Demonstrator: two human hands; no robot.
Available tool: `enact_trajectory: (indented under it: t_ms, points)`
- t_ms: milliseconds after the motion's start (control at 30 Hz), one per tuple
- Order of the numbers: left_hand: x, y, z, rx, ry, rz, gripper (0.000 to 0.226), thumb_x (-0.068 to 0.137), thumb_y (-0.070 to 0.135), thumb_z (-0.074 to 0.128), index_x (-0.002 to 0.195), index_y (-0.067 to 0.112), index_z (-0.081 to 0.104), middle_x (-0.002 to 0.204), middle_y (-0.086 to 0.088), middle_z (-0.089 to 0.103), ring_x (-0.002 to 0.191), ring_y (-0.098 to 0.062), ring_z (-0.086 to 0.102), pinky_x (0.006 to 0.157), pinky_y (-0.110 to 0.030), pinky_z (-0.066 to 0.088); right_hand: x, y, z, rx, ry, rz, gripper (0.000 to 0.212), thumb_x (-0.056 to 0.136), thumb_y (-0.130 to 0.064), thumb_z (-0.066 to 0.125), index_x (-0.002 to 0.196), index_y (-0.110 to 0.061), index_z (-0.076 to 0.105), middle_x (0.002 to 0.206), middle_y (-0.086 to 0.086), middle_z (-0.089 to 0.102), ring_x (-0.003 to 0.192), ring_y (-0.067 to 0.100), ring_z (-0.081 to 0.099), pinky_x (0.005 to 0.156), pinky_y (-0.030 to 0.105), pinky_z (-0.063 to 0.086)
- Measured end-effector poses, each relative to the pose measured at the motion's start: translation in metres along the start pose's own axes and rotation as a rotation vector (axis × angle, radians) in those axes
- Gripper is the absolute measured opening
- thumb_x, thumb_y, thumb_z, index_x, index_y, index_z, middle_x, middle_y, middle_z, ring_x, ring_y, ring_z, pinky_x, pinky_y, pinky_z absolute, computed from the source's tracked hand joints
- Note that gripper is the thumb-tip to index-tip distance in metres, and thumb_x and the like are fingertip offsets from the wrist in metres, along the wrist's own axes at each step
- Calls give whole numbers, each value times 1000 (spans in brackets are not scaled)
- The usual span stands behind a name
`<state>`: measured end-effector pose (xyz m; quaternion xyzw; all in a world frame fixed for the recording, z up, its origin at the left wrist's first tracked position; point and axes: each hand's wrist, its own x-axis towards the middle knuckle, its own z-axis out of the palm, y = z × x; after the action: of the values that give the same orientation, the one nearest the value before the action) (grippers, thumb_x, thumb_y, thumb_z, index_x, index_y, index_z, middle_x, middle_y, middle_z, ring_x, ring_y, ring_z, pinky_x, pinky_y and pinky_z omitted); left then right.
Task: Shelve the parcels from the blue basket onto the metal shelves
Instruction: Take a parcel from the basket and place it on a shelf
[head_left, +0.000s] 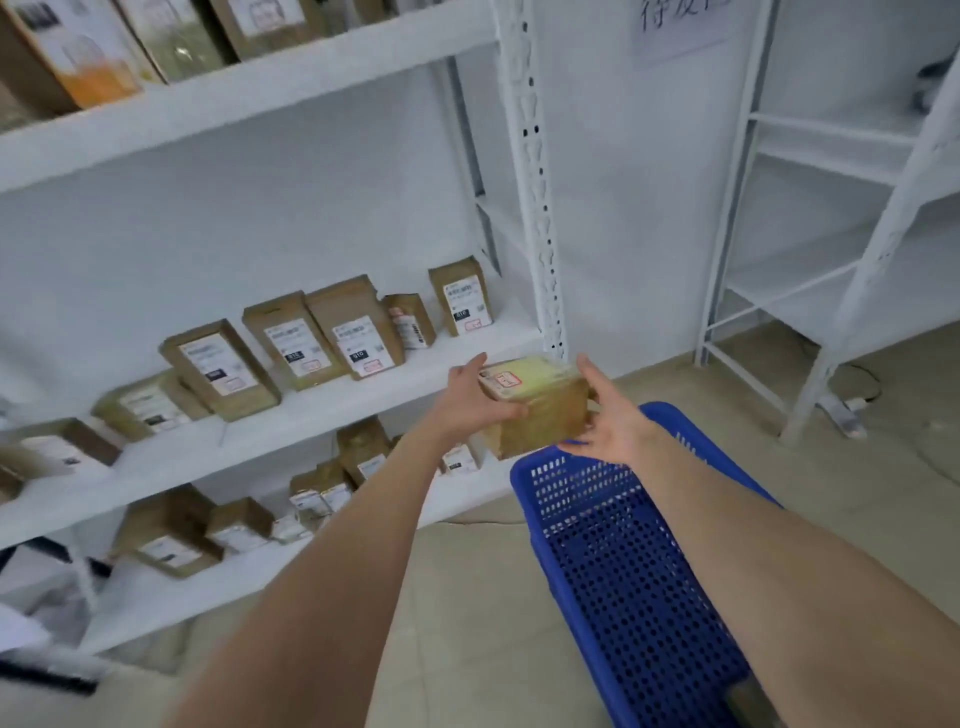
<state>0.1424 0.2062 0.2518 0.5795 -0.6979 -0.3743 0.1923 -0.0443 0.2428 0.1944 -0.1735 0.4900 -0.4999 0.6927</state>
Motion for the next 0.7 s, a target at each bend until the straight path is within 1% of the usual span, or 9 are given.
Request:
enact_trajectory:
  t_ms: [100,200,267,333,400,500,567,633,700]
  points:
    - [-10,-9,-28,13,-35,27,103,72,20,81,152,18,15,144,-6,24,130,-22,36,106,-35,38,-5,3,32,-55,-5,52,60,77,-53,73,120,-18,51,118,17,59,107,34,60,89,46,52]
    - [-19,-24,-53,-73,-54,11,107,72,16,80,153,19,11,150,-5,22,134,-23,34,109,-41,37,-9,10,59,-76,20,50,49,80,-33,74,119,-13,53,117,20,58,105,35,59,77,45,56]
    - [-23,-37,-64,-152,34,-30,106,74,22,80,153,20,9,154,-5,19,138,-26,30,110,-44,36,-9,18,78,-6,34,21,37,81,-26,73,111,-12,55,113,20,58,107,34,58,85,50,55]
    - [-29,-50,-73,-254,177,-132,104,76,39,77,153,20,9,156,-8,20,139,-30,30,110,-49,34,-8,27,98,71,31,-14,27,83,-22,69,104,-13,56,113,19,58,110,34,57,94,52,50]
    - [-35,-64,-78,-417,213,-256,101,77,52,71,152,18,12,154,-9,27,137,-34,34,106,-54,36,-9,39,122,68,20,-30,24,84,-20,66,105,-15,55,114,17,57,111,35,56,95,51,47]
    - [-48,-77,-88,-687,169,-305,75,84,43,68,142,16,30,142,-10,43,123,-38,48,91,-54,48,-14,60,158,1,-42,-4,26,86,-19,63,110,-19,52,117,17,57,111,40,56,98,53,43]
    - [-55,-87,-101,-781,213,-289,59,86,31,68,134,17,37,134,-11,50,113,-36,56,86,-52,53,-18,70,176,-49,-84,27,26,85,-18,63,108,-20,52,120,18,58,109,40,59,101,54,43]
    - [-61,-99,-115,-776,240,-283,61,87,26,67,138,17,35,129,-10,52,110,-34,59,90,-51,53,-21,77,187,-88,-87,49,19,85,-17,63,100,-21,52,116,18,59,106,39,60,98,53,43]
    - [-67,-109,-128,-751,243,-282,64,85,28,66,140,14,35,124,-8,55,108,-32,61,92,-49,53,-23,81,196,-82,-89,53,17,87,-15,62,99,-22,51,113,17,58,107,40,58,99,57,41]
